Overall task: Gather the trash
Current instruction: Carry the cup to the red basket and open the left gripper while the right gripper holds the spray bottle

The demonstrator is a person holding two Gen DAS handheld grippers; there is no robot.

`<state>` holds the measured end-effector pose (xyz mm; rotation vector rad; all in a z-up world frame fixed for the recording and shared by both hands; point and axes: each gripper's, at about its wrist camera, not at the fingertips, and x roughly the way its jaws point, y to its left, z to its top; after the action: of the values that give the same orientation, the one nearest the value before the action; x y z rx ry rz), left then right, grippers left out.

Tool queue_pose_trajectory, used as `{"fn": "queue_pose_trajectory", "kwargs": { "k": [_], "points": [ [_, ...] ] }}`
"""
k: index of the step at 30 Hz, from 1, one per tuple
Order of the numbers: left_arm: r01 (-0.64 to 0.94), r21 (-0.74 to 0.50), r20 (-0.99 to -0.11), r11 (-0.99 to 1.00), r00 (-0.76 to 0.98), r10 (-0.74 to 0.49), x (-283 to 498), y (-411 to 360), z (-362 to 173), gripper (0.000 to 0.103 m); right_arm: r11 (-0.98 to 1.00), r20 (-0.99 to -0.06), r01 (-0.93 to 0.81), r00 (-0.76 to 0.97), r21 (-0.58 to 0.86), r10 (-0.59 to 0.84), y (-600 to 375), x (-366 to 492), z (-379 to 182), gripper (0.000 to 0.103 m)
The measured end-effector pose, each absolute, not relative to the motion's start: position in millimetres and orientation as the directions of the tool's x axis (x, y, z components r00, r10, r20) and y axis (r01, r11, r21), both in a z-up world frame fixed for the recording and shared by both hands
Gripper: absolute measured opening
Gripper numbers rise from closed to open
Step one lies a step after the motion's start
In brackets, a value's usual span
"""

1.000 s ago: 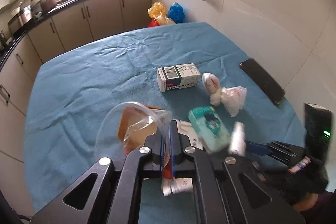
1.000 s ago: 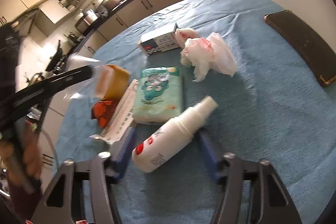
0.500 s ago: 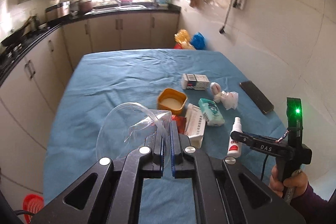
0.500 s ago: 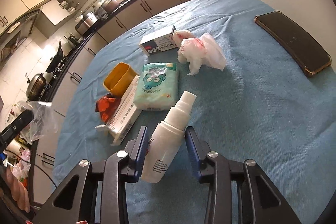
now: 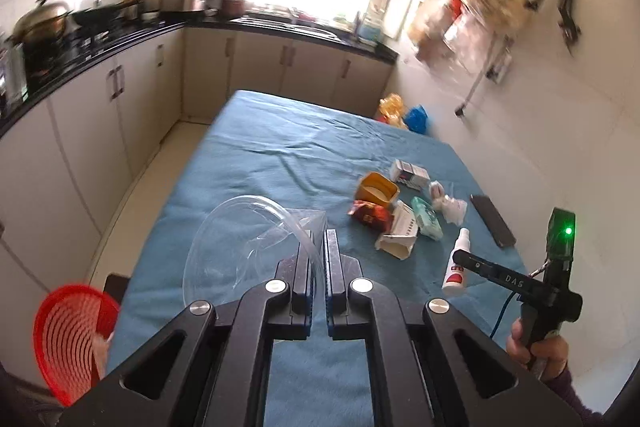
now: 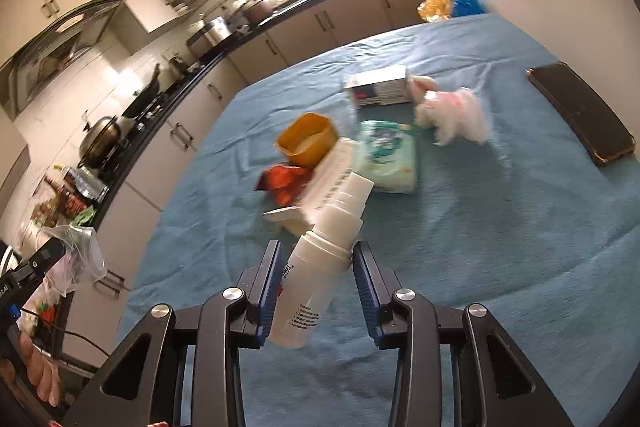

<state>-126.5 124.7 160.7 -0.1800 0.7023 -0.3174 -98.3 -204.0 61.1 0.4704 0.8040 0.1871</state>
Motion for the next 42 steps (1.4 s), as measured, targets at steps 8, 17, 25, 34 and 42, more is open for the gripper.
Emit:
{"fn": "queue_pose_trajectory", "kwargs": {
  "k": [8, 17, 25, 34, 42],
  "points": [
    [0.063, -0.291, -0.599, 0.955, 0.766, -0.233, -167.3, 191.4, 158.8, 0.004, 0.883, -0.633, -0.065, 0.673, 0.465, 0.383, -166.8, -103.1, 72.1, 0.039],
    [-0.136, -0.305, -0.648, 0.942, 0.755, -0.101, -195.4, 269.5, 119.2, 0.004, 0.879, -0.638, -0.16, 0.631, 0.448, 0.44, -111.5, -102.8, 77.1, 0.039],
    [-0.277, -0.311, -0.705, 0.909, 0.709, -0.025, -205.3, 325.5, 73.2, 0.004, 0.853, -0.646, -0.281, 0.562, 0.439, 0.517, -35.2, -92.9, 78.8, 0.038],
    [-0.352, -0.341, -0.741, 0.871, 0.672, -0.019, -204.5, 363.1, 34.0, 0.004, 0.808, -0.669, -0.428, 0.463, 0.405, 0.581, 75.7, -74.6, 71.5, 0.037],
    [-0.375, -0.352, -0.761, 0.858, 0.648, -0.03, -197.1, 381.4, 9.7, 0.004, 0.737, -0.687, -0.508, 0.333, 0.447, 0.646, 167.0, -57.6, 50.3, 0.037]
  ]
}}
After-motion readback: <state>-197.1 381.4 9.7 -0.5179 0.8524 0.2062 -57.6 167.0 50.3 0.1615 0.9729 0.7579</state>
